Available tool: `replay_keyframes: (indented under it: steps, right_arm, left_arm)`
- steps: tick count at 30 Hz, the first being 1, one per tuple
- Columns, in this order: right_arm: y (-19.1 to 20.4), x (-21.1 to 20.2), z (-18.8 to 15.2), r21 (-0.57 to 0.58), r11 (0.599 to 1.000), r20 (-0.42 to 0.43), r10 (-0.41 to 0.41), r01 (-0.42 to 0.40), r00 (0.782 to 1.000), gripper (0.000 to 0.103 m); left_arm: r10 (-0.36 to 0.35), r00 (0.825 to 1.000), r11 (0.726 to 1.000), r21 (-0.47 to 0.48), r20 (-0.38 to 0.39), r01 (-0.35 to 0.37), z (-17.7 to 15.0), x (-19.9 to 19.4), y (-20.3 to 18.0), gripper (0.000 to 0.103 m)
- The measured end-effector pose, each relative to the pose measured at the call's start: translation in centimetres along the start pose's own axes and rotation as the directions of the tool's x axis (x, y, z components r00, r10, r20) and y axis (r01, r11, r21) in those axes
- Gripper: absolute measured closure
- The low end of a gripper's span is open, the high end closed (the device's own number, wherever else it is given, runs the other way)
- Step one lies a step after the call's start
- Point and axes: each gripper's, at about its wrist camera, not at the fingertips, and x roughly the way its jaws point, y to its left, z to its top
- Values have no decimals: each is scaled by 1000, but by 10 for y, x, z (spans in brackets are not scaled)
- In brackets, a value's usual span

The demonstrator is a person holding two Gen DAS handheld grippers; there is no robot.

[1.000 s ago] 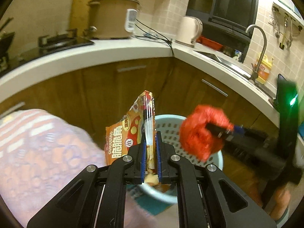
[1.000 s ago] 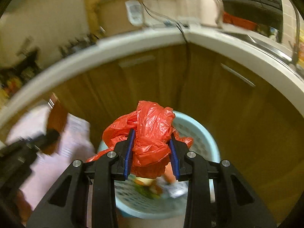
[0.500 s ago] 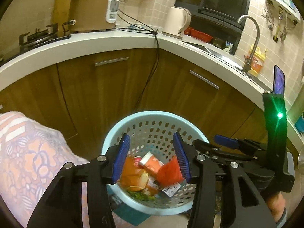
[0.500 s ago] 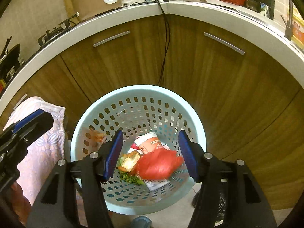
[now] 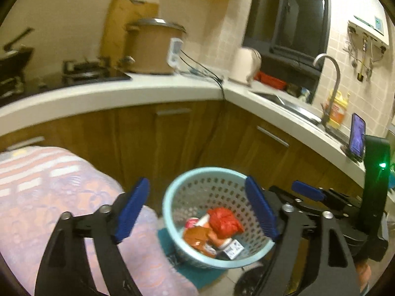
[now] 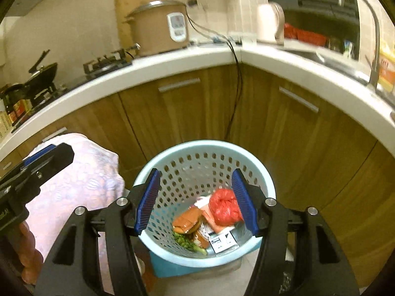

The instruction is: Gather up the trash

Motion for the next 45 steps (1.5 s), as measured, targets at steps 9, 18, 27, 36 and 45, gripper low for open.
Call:
replay_keyframes:
  steps: [9, 18, 27, 36, 45]
  right_arm:
    - [20, -25, -15, 11, 1000, 58, -13, 13, 998, 40]
    - [41, -22, -28, -37, 996, 38, -81, 83, 996, 40]
    - [46, -37, -27, -31, 998, 121, -51, 56, 991, 40]
    - [50, -41, -24, -27, 997, 149, -68, 73, 987, 40]
    - [50, -47, -25, -22, 997, 164, -70, 74, 984, 40]
  left_arm:
    - [193, 975, 981, 5, 106, -195, -27, -43, 23, 16]
    - [212, 974, 977, -46, 76, -209, -40, -41, 47, 16]
    - [231, 966, 973, -3, 112, -232, -43, -46, 38, 16]
    - [218, 971, 976, -22, 102, -217, -42, -46, 43, 15]
    - [186, 978, 983, -29, 90, -184, -42, -47, 43, 15]
